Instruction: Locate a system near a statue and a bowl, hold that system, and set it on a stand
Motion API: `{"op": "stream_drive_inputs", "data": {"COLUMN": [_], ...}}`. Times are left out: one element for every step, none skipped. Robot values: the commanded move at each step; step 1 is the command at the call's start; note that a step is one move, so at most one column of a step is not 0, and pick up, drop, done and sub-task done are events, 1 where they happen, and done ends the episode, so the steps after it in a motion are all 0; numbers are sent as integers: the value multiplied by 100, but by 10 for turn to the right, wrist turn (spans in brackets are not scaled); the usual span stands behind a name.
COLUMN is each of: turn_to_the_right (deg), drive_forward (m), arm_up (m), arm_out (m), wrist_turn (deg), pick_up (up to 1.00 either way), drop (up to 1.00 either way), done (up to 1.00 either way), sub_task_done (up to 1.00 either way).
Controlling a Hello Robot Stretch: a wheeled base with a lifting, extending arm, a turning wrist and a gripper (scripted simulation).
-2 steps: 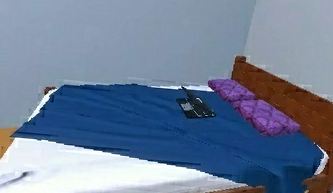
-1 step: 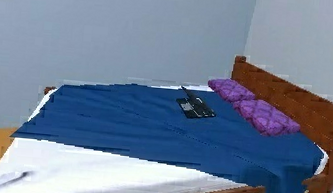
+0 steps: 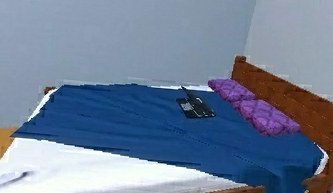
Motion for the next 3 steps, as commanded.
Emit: {"op": "stream_drive_inputs", "data": {"turn_to_the_right": [0,0,0], "drive_forward": [0,0,0], "arm_up": [0,0,0], "arm_out": [0,0,0], "wrist_turn": [450,450,450], "pick_up": [0,0,0], "drop": [0,0,0], "done": [0,0,0], "sub_task_done": [0,0,0]}}
